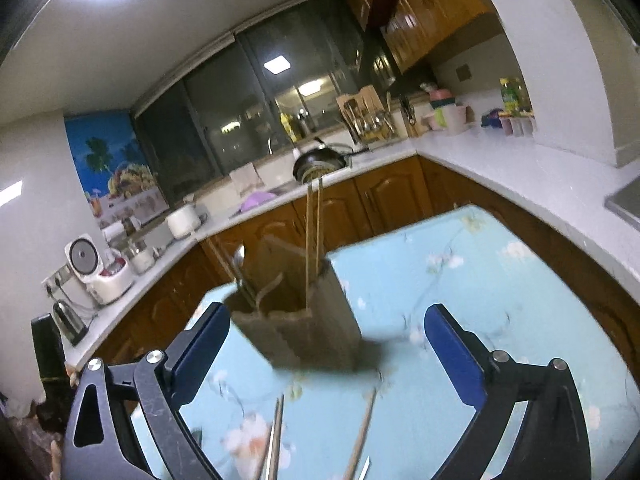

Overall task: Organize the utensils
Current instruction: 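Move both tools back down toward the remaining chopsticks and fork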

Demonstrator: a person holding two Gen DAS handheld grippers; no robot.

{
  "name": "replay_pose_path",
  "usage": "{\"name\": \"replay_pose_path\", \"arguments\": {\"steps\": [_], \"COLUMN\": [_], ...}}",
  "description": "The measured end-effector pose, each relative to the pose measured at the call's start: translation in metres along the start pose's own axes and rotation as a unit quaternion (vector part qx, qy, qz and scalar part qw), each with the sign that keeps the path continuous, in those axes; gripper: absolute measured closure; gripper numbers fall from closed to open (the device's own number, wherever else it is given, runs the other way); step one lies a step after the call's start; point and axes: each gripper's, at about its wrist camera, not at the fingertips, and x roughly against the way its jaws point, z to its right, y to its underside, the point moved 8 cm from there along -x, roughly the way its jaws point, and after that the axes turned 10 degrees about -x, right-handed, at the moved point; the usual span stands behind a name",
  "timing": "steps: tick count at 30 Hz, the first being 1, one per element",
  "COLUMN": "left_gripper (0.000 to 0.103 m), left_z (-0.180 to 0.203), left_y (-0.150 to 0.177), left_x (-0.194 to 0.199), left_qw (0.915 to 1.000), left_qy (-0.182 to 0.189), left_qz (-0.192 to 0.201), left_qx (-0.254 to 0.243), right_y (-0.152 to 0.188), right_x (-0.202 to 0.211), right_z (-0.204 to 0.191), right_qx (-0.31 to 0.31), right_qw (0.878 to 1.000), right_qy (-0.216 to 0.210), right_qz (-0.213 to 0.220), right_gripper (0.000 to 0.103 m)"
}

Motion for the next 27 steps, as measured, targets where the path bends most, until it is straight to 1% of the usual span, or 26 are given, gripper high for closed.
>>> {"name": "replay_pose_path", "arguments": {"steps": [3,7,12,14,17,23,27], "left_gripper": [0.028,0.028,0.028,0.028,0.028,0.028,0.028], "left_z": [0.001,0.004,0.01,0.014,0.02,0.03,0.037], "left_y": [0.017,0.031,0.053,0.061,0.07,0.073,0.076], "left_x": [0.014,0.029,0.041,0.044,0.045,0.048,0.038], "left_qw": [0.9999,0.9996,0.999,0.9986,0.9977,0.9965,0.9953], "left_qy": [0.0,-0.003,-0.006,-0.001,0.002,0.009,0.011], "left_qz": [-0.015,-0.028,-0.044,-0.052,-0.067,-0.081,-0.091], "left_qx": [0.002,0.003,-0.001,0.002,-0.004,-0.02,-0.029], "right_y": [0.019,0.044,0.066,0.074,0.08,0.083,0.084], "right_x": [0.008,0.017,0.026,0.028,0.027,0.03,0.027], "right_z": [0.008,0.017,0.023,0.025,0.026,0.027,0.028], "right_qx": [-0.004,-0.008,-0.005,-0.004,-0.005,-0.002,0.001], "right_qw": [1.0,0.999,0.998,0.998,0.998,0.998,0.997], "right_qy": [0.005,0.01,0.02,0.022,0.023,0.03,0.032], "right_qz": [-0.017,-0.042,-0.051,-0.055,-0.065,-0.062,-0.064], "right_gripper": [0.004,0.004,0.004,0.004,0.004,0.004,0.004]}}
